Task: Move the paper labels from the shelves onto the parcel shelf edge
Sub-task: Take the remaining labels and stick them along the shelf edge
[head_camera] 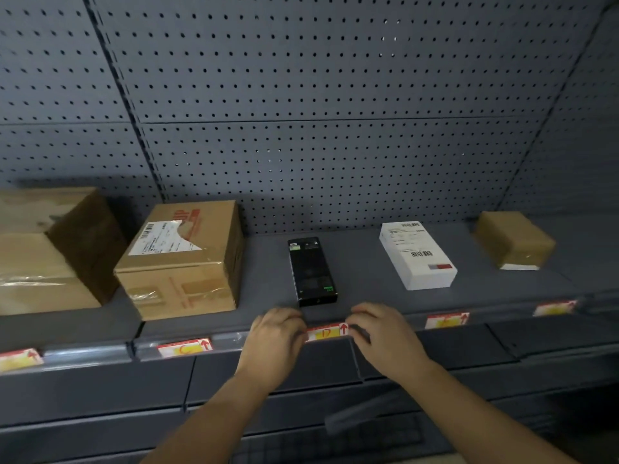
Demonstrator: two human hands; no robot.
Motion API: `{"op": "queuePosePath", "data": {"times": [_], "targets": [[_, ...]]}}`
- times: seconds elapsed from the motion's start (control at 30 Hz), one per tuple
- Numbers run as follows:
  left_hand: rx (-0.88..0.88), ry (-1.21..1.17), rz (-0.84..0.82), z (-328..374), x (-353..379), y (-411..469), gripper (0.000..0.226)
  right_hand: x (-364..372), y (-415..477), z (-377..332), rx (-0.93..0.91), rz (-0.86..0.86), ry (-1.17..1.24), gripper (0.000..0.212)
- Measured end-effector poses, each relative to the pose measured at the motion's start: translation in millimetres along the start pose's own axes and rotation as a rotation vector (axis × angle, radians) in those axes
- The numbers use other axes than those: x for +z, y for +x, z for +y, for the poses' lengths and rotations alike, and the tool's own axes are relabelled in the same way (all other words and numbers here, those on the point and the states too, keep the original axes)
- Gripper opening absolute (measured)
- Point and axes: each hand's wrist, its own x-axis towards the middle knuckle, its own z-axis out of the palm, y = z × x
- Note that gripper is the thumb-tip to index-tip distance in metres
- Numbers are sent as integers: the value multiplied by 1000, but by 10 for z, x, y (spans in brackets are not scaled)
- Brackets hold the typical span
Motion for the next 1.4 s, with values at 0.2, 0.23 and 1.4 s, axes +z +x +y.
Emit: {"op": "queuePosePath", "data": {"times": [0.2,0.23,1.4], "targets": [[-8,14,-17,55,35,48,10,21,62,-10,-24,-2,-20,18],[-9,19,-26,57,38,49,11,31,64,-14,-29,0,-28,17],[-37,-8,-53,42,21,39,12,127,60,49,-84,-6,-119,16]]}}
